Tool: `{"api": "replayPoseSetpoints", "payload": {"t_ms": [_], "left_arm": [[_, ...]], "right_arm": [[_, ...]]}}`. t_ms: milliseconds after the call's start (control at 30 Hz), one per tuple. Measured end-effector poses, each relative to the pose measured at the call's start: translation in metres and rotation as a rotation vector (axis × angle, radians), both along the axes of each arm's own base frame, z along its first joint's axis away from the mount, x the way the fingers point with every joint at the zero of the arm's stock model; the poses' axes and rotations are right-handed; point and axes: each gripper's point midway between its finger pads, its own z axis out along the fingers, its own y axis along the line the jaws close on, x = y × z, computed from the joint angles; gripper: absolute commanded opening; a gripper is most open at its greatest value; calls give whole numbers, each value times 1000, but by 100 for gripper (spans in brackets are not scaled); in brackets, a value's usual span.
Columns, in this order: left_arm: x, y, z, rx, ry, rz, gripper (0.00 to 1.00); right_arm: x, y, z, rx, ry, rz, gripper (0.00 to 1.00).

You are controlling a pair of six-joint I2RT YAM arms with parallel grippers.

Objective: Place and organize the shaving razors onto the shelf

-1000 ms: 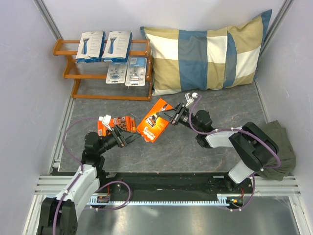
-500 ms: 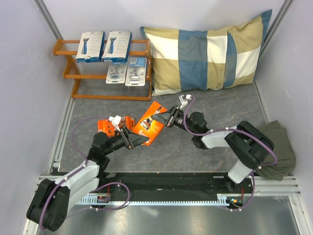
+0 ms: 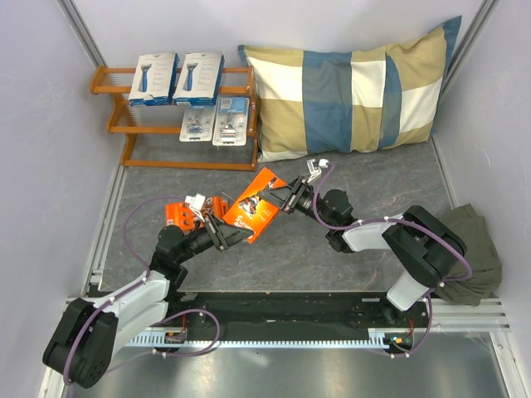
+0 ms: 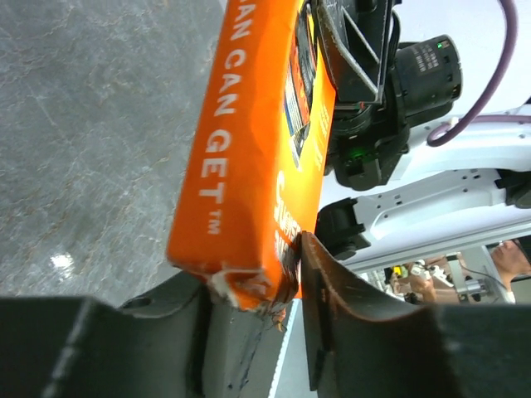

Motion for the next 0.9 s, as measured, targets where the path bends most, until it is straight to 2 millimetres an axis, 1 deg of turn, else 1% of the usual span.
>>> {"api": "replayPoseSetpoints", "payload": {"t_ms": [67, 100, 167, 200, 233, 300, 333, 400, 433, 533, 600, 667, 700, 733, 767, 900], "left_arm": [[-1, 0, 5, -16, 0, 0, 19], [-1, 0, 6, -25, 3, 0, 16], [-2, 0, 10, -36, 2, 0, 12], [-2, 0, 11, -38, 0, 0, 12], [-2, 0, 11, -39, -2, 0, 10], [-2, 0, 11, -39, -3, 2, 9], [-1, 1, 11, -38, -2, 4, 9], [-1, 1, 10, -34, -5, 7, 8], [-1, 1, 10, -31, -4, 10, 8], [0, 1, 6, -20, 5, 18, 6], [1, 2, 4, -14, 12, 21, 6], [1, 2, 2, -8, 17, 23, 4], [1, 2, 1, -6, 19, 24, 4], [1, 2, 0, -4, 23, 26, 4], [2, 2, -1, -1, 26, 27, 4], [2, 2, -3, 4, 34, 29, 2]], "right_arm": [[-1, 0, 4, 10, -14, 2, 18], [-1, 0, 6, 15, -23, 5, 20], [-2, 0, 10, 26, -38, 8, 25], [-2, -1, 11, 29, -42, 10, 28], [-3, 0, 12, 31, -43, 11, 36], [-3, 0, 12, 35, -40, 13, 41], [-3, -1, 12, 37, -37, 12, 48], [-2, 0, 11, 38, -24, 12, 53], [-3, 0, 11, 40, -20, 14, 59], [-3, 1, 11, 43, -15, 16, 68], [-4, 1, 11, 42, -13, 16, 71], [-3, 1, 9, 37, -11, 15, 78], [-3, 1, 9, 36, -10, 14, 82], [-3, 1, 9, 33, -8, 12, 93], [-3, 0, 8, 31, -8, 11, 97], [-2, -2, 12, 18, -20, -5, 98]]}}
